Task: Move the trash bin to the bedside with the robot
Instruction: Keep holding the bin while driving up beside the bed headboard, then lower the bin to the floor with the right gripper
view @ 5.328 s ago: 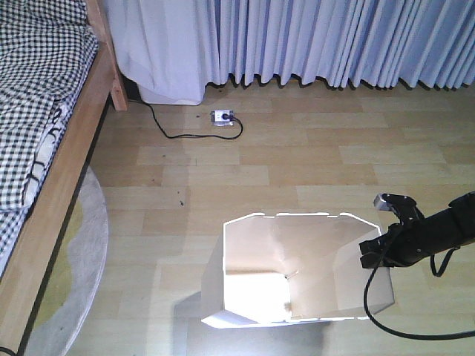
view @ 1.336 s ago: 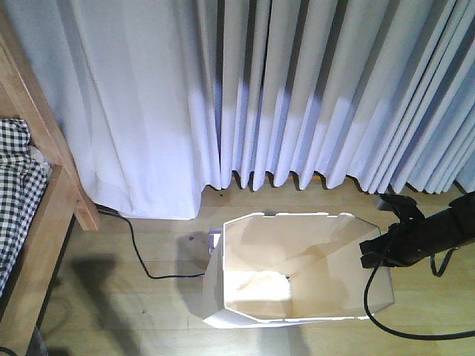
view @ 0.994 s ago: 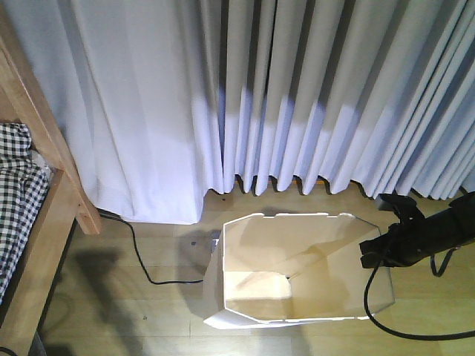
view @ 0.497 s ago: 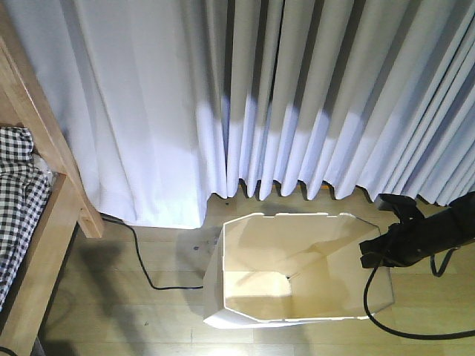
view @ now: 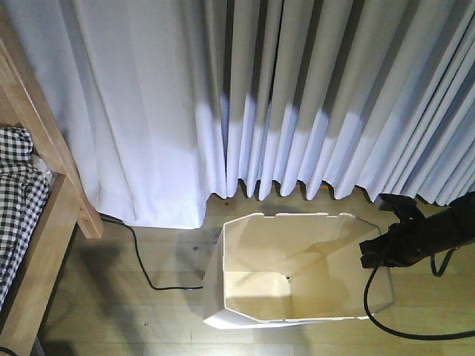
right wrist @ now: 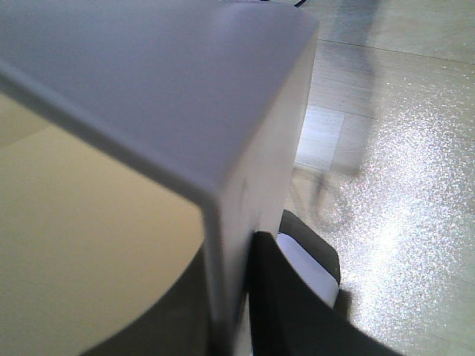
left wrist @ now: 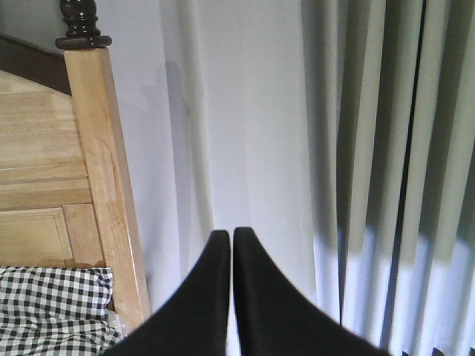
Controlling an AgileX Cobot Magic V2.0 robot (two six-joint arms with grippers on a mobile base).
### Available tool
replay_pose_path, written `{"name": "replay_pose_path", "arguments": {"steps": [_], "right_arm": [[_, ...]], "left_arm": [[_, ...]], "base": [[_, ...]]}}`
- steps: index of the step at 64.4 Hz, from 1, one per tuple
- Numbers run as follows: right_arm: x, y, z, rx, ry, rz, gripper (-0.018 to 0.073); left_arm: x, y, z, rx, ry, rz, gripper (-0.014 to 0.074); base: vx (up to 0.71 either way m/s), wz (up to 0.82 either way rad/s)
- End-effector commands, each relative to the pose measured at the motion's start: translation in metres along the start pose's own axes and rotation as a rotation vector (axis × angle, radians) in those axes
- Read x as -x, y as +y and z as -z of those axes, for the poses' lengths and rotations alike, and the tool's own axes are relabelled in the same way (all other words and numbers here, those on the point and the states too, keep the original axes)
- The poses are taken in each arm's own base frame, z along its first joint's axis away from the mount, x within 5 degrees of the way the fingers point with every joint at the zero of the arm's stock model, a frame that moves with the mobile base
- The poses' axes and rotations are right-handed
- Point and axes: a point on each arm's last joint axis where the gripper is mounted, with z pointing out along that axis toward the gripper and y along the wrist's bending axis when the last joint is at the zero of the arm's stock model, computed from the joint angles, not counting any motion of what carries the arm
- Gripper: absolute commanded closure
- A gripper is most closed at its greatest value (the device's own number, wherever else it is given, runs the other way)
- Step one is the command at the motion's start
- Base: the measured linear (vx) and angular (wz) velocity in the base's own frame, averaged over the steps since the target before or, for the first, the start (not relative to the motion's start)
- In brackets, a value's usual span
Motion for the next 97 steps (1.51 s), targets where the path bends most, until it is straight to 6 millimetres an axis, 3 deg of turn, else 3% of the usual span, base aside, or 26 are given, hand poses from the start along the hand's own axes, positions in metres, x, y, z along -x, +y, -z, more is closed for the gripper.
{"name": "replay_pose_path", "arguments": {"steps": [1,14,50,58,77,97], "right_arm": [[0.017,0.021,0.020,0.171,-0.095,-0.033,0.0564],[0.016,0.012,0.011,0.128,-0.040,-0.023,0.0564],[0.029,-0.045,-0.049,-0.024,0.034,-0.146,0.0564],[0.034,-0.054,-0.070,-0.025,0.049,-0.148,0.0564],[0.048,-0.052,-0.136,-0.081,0.194,-0.059,0.0561],[0.060,-0.062,-0.170,-0.089,0.188,-0.091,0.0547]], "left_arm": [[0.004,0.000,0.001,-0.007,-0.078,0.023,0.0603],[0.004,0.000,0.001,-0.007,-0.078,0.023,0.0603],[0.004,0.000,0.001,-0.007,-0.078,0.023,0.0603],[0.004,0.000,0.001,-0.007,-0.078,0.023,0.0603],[0.004,0.000,0.001,-0.007,-0.078,0.023,0.0603],[0.004,0.000,0.001,-0.007,-0.078,0.023,0.0603]], "base": [[0.00,0.00],[0.00,0.00],[0.00,0.00],[0.00,0.00],[0.00,0.00],[0.00,0.00]]}}
